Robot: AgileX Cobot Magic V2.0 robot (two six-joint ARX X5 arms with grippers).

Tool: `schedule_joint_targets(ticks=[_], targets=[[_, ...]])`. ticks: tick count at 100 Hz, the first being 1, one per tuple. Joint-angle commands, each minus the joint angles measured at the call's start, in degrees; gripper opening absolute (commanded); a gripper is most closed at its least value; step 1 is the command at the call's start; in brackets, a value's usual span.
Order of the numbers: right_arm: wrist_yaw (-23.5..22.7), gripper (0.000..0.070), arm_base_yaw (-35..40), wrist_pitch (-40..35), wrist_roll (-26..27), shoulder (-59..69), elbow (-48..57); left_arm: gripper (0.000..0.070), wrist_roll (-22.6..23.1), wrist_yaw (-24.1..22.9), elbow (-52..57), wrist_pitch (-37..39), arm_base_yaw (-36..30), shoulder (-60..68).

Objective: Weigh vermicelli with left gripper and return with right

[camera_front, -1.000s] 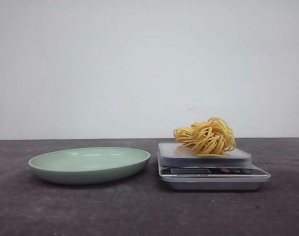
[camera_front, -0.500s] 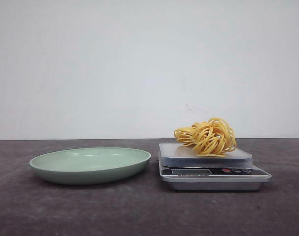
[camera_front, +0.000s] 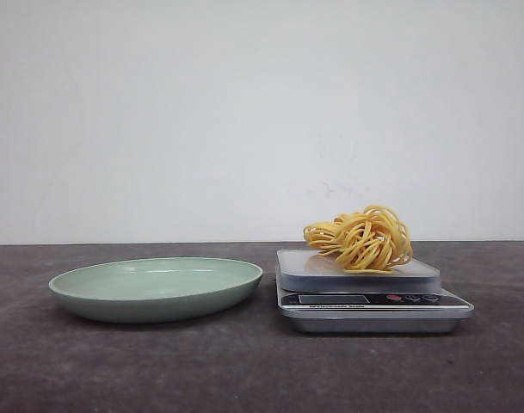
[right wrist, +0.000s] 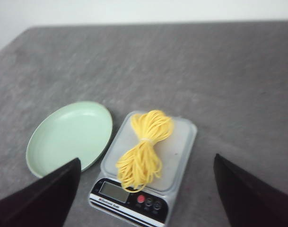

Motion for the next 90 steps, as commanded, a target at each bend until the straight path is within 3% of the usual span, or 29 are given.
schedule_joint_targets(ticks=[1, 35, 67, 82, 90], targets=[[0.37, 0.0569, 2.34, 1.79, 1.81, 3.85, 1.55, 0.0162, 1.99, -0.5, 0.7, 0.87, -0.02, -0.11], [8.28, 0.0567, 12.79, 4.28, 2.21, 26.53, 9.55, 0.0162, 2.89, -0.52, 0.7, 0.74, -0.02, -0.13], [8.74, 0.0568, 13.03, 4.61, 2.67, 41.59, 15.67, 0.0164, 3.56, -0.59, 0.7, -0.66, -0.02, -0.11], [8.72, 0.0567, 13.42, 5.18, 2.71, 45.72, 16.28, 0.0318, 3.91, -1.49, 0.7, -1.53, -0.02, -0.11], [8.79, 0.0567, 13.81, 5.09, 2.75, 46.93, 16.28, 0.0319, 3.91, -1.84, 0.7, -2.16, -0.02, -0.11]])
